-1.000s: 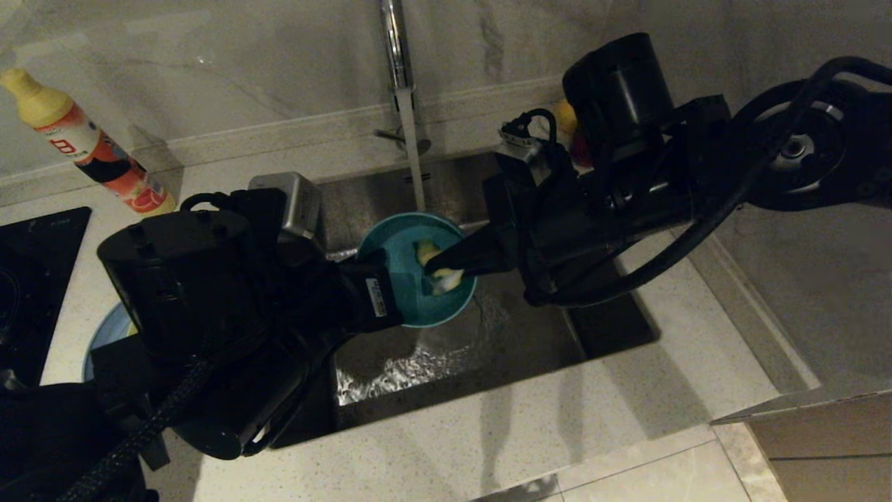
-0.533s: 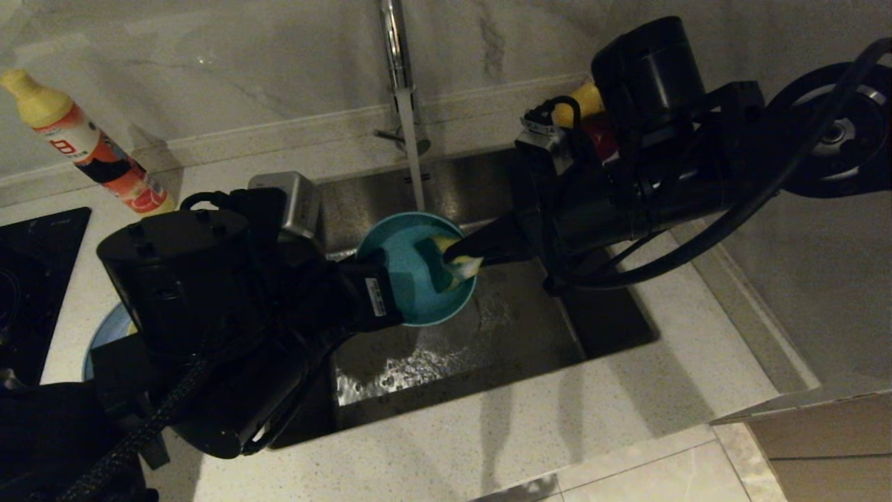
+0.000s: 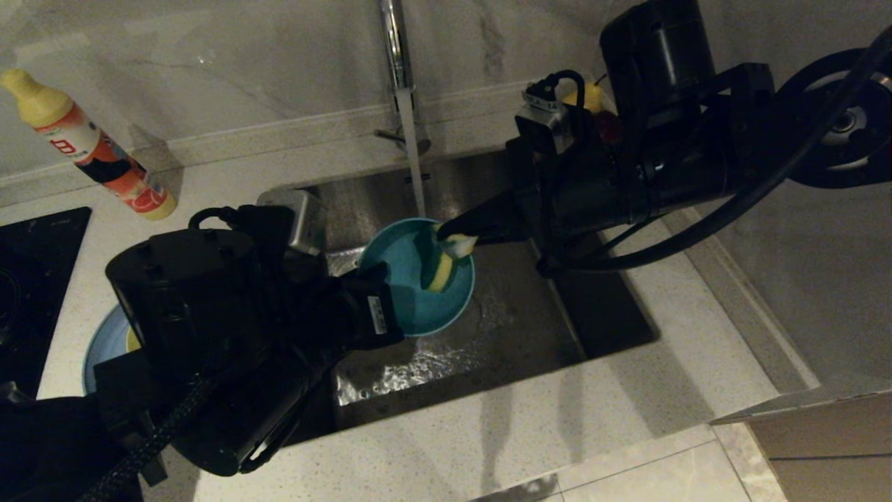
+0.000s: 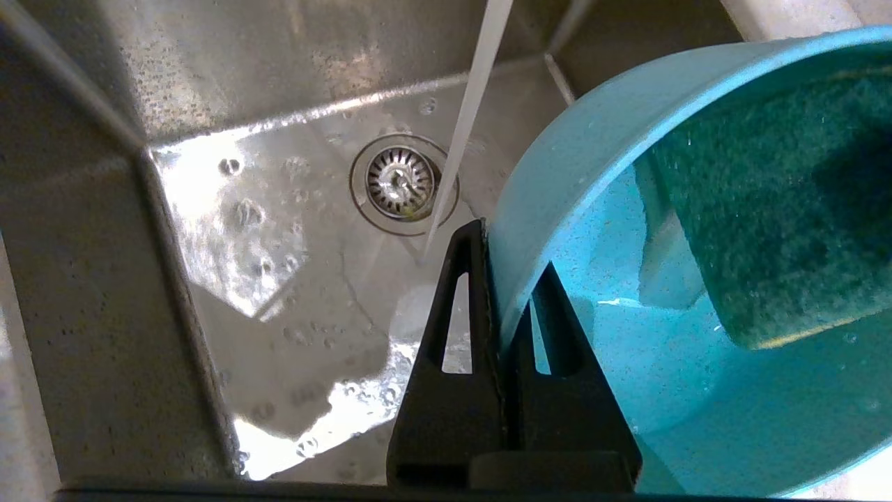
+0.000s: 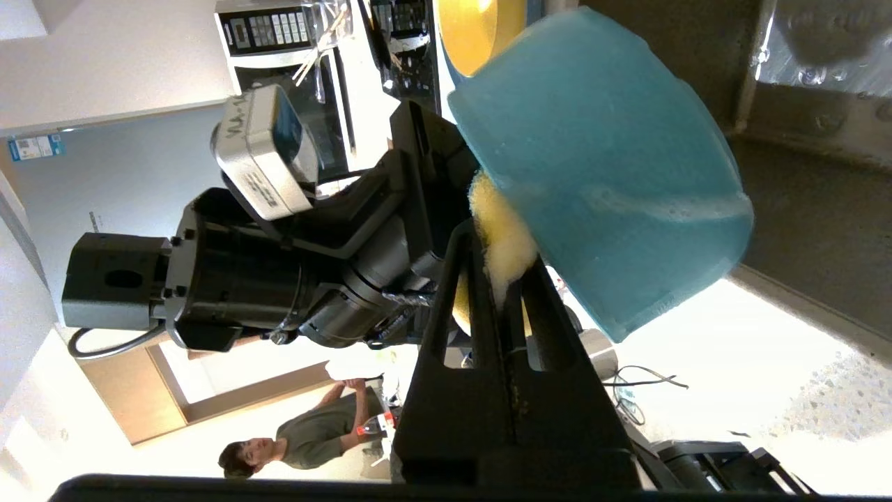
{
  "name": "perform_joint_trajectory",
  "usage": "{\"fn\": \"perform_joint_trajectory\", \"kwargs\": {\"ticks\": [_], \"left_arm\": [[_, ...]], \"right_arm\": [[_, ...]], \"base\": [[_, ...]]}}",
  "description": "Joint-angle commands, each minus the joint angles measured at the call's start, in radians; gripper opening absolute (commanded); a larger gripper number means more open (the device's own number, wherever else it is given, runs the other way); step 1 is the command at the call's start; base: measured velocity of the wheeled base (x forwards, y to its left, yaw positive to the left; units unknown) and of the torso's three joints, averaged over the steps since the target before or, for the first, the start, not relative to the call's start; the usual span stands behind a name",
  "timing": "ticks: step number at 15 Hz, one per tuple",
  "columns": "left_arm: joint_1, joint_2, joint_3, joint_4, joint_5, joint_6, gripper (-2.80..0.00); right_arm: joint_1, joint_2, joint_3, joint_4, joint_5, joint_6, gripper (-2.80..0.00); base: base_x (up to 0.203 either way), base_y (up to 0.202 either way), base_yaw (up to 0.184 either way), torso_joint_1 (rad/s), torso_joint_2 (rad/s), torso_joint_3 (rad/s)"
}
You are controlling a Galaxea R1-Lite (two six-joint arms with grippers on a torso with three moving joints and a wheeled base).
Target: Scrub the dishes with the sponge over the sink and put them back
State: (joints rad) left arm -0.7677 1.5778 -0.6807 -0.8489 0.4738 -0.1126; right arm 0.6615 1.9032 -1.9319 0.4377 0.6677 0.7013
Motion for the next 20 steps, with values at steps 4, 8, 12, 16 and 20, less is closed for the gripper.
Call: {"fn": "perform_joint_trajectory", "kwargs": {"ticks": [4, 8, 12, 16, 20], "left_arm": [[-0.002, 0.014, -0.008, -0.004, 0.003, -0.004, -2.8], [0.001, 0.005, -0.019, -0.005, 0.005, -0.002, -2.8], [0.008, 0.008, -0.034, -0.049, 0.01, -0.002, -2.8], [0.022, 0.013, -0.036, -0.061, 0.011, 0.001, -2.8], [0.024, 0.012, -0.023, -0.061, 0.011, 0.019, -2.8]], "right_arm": [[0.037, 0.017, 0.004, 0.004, 0.004, 0.004, -2.8], [0.047, 0.024, 0.037, 0.013, 0.003, 0.004, -2.8], [0.055, 0.022, 0.058, 0.019, 0.003, 0.004, -2.8], [0.067, 0.004, 0.1, 0.021, -0.001, 0.005, -2.8], [0.062, -0.013, 0.094, 0.023, -0.048, 0.004, -2.8]], "base": [[0.0, 0.0, 0.0, 0.0, 0.0, 0.0], [0.0, 0.0, 0.0, 0.0, 0.0, 0.0], [0.0, 0.0, 0.0, 0.0, 0.0, 0.0], [0.0, 0.0, 0.0, 0.0, 0.0, 0.0], [0.0, 0.0, 0.0, 0.0, 0.0, 0.0]]}}
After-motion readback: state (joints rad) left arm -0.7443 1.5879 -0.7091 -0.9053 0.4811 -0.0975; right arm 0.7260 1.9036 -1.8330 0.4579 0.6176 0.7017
